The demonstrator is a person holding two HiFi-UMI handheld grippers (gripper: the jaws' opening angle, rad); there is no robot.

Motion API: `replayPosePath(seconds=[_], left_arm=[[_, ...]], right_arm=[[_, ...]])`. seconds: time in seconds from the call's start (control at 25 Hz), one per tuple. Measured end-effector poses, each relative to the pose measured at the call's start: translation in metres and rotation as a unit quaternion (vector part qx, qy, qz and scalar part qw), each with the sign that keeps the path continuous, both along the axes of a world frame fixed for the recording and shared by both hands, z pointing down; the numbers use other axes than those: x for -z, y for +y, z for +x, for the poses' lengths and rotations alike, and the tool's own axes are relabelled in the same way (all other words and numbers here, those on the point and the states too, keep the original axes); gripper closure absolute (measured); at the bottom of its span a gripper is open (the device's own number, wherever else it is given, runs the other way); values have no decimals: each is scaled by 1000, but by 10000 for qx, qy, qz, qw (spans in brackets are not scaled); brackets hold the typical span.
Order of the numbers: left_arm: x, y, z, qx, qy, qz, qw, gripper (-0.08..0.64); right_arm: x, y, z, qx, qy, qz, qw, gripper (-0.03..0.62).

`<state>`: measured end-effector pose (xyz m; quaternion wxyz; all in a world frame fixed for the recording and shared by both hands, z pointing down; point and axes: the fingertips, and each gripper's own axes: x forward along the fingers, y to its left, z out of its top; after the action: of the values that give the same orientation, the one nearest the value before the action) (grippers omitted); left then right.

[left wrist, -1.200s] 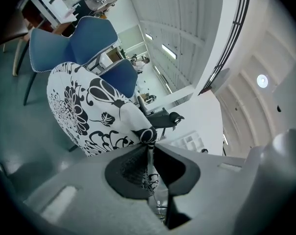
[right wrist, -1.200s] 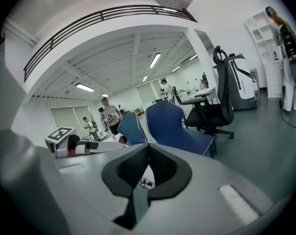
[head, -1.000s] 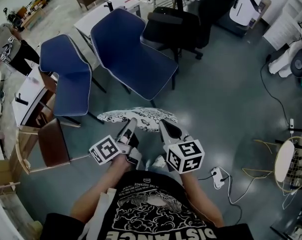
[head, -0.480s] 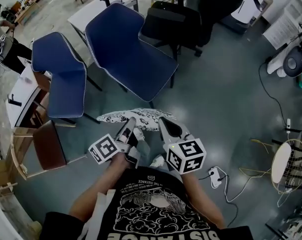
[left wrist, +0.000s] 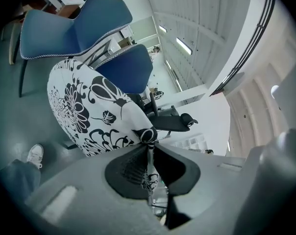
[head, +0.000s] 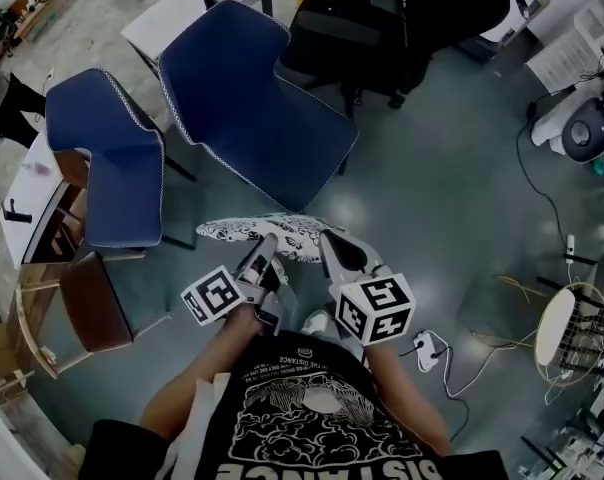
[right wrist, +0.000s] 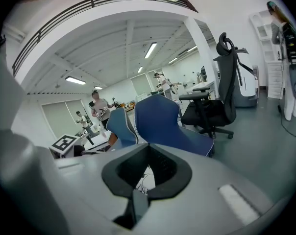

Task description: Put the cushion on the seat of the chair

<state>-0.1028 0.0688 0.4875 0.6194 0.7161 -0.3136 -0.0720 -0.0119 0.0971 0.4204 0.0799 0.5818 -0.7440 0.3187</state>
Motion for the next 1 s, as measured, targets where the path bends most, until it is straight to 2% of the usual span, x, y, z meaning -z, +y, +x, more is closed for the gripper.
replayPosePath(seconds=[0.68, 1.0], left_arm=[[3, -98, 27, -586, 400, -33, 9975, 526], [8, -116, 39, -750, 550, 74, 9956, 525]], right_arm=[[2, -83, -4, -303, 387, -179, 9986, 594], [0, -99, -2, -358, 492, -167, 9980, 594]])
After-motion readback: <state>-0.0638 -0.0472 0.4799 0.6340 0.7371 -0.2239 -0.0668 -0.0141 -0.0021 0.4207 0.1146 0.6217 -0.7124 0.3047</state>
